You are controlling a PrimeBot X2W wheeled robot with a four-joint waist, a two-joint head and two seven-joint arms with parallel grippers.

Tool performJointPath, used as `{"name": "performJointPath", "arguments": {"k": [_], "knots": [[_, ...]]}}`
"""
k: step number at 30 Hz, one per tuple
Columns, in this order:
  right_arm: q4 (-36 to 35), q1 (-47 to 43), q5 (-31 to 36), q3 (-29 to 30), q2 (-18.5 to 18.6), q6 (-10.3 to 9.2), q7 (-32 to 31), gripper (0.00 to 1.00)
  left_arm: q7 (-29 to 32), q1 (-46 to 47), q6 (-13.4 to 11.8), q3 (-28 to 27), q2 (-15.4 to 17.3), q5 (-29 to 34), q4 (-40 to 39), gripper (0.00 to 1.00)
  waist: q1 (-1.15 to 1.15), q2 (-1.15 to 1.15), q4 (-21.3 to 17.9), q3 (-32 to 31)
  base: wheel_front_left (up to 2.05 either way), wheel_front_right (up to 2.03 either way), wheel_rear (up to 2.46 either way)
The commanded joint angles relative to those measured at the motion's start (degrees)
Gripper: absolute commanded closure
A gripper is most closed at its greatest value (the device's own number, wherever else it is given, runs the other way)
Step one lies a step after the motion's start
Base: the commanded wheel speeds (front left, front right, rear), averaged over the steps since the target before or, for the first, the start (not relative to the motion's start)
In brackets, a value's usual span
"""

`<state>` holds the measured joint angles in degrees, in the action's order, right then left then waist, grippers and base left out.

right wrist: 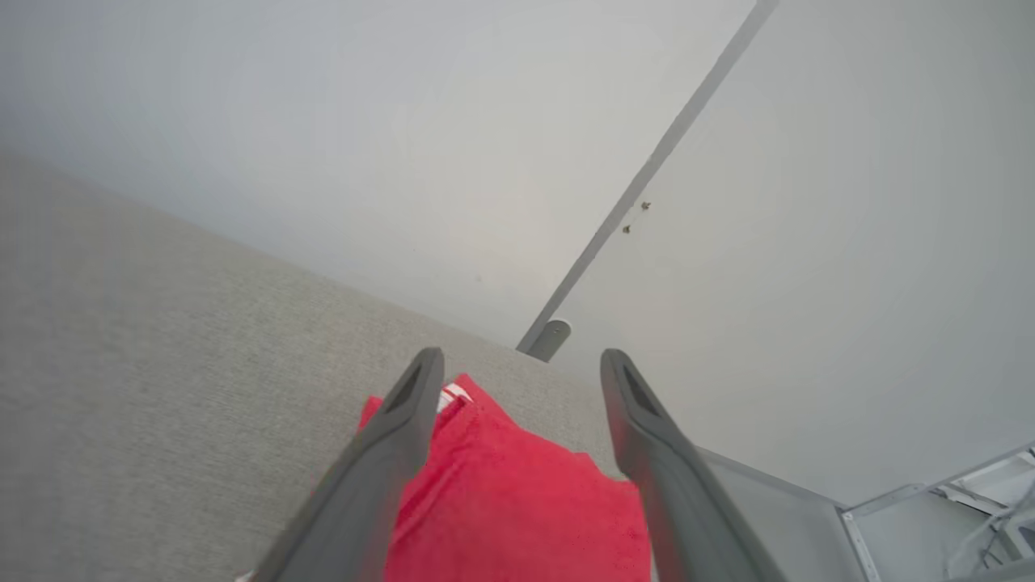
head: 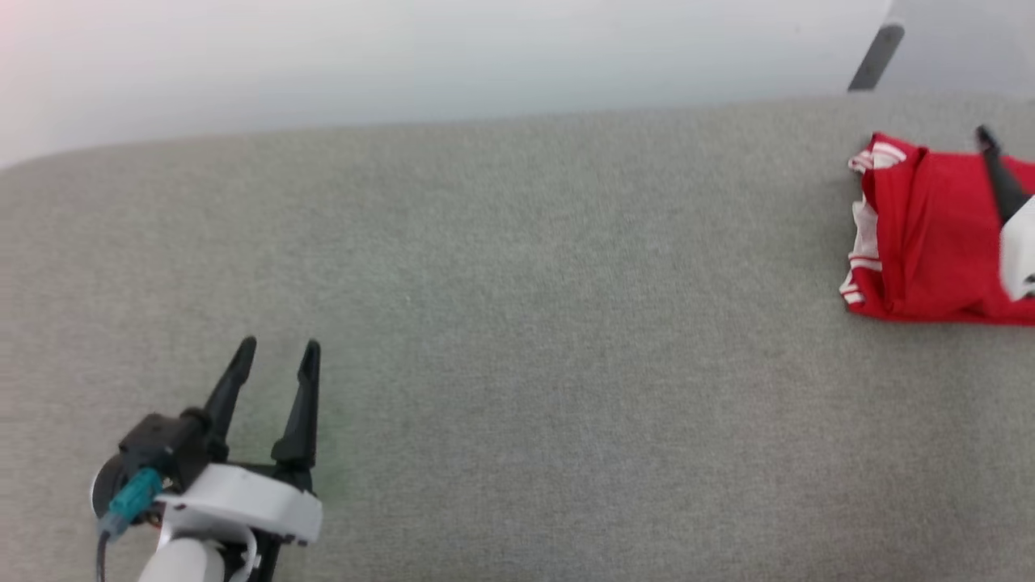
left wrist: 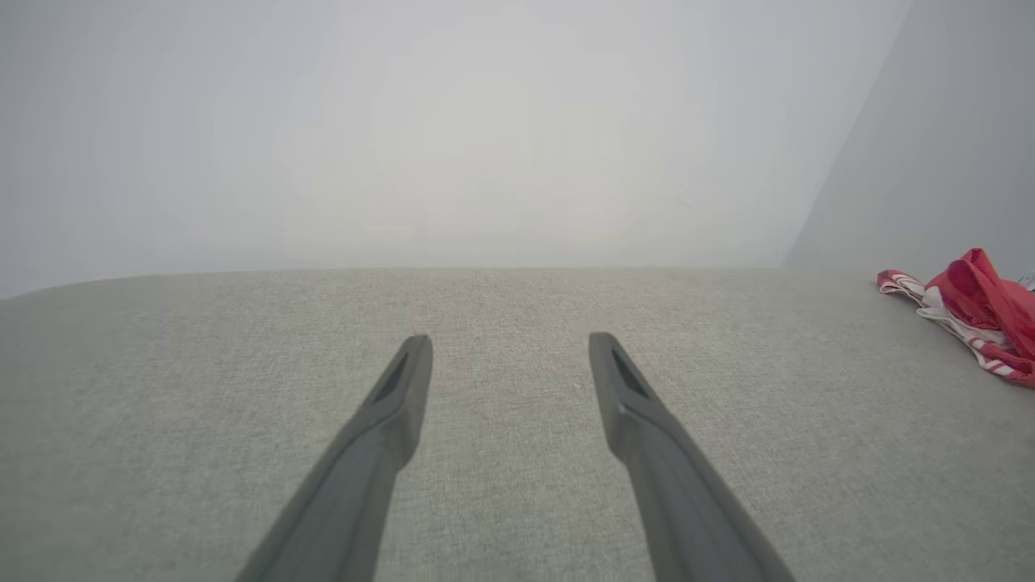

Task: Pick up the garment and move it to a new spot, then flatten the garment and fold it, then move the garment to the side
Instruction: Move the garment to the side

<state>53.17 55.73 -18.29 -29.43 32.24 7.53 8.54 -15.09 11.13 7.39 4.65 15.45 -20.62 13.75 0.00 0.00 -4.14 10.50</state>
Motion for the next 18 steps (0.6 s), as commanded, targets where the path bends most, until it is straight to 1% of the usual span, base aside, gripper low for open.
{"name": "performJointPath", "arguments": {"k": [1, 3, 10, 14, 18], "knots": [[-0.78, -2.55, -0.86, 0.73, -0.98, -0.08, 1.29, 0.0, -0.02, -1.59, 0.12, -0.71, -0.22, 0.08, 0.02, 0.0, 0.0, 0.0, 2.16, -4.64, 0.0, 0.0, 0.0], [-1.18, -3.39, -1.07, 1.22, -1.4, -0.08, 1.85, 0.0, -0.02, -2.18, 0.12, -1.1, -0.29, 0.18, -0.05, 0.0, 0.0, 0.0, 2.47, -5.41, 0.0, 0.0, 0.0], [-4.37, -11.58, -2.64, 5.21, -4.52, -0.08, 4.77, 0.0, -0.02, -6.98, -0.07, -4.01, -0.28, 0.79, 0.0, 0.0, 0.0, 0.0, 4.82, -10.77, 0.0, 0.0, 0.0], [-6.74, -16.32, -1.94, 8.44, -6.13, -0.08, 5.77, 0.0, -0.02, -9.59, -0.35, -5.98, 0.1, 0.51, -0.72, 0.0, 0.0, 0.0, 5.78, -12.47, 0.0, 0.0, 0.0], [-9.02, -21.48, 0.11, 12.78, -7.81, -0.08, 6.34, 0.0, -0.02, -12.3, -0.78, -7.52, 0.27, 0.88, -1.41, 0.0, 0.0, 0.0, 6.71, -13.97, 0.0, 0.0, 0.0]]}}
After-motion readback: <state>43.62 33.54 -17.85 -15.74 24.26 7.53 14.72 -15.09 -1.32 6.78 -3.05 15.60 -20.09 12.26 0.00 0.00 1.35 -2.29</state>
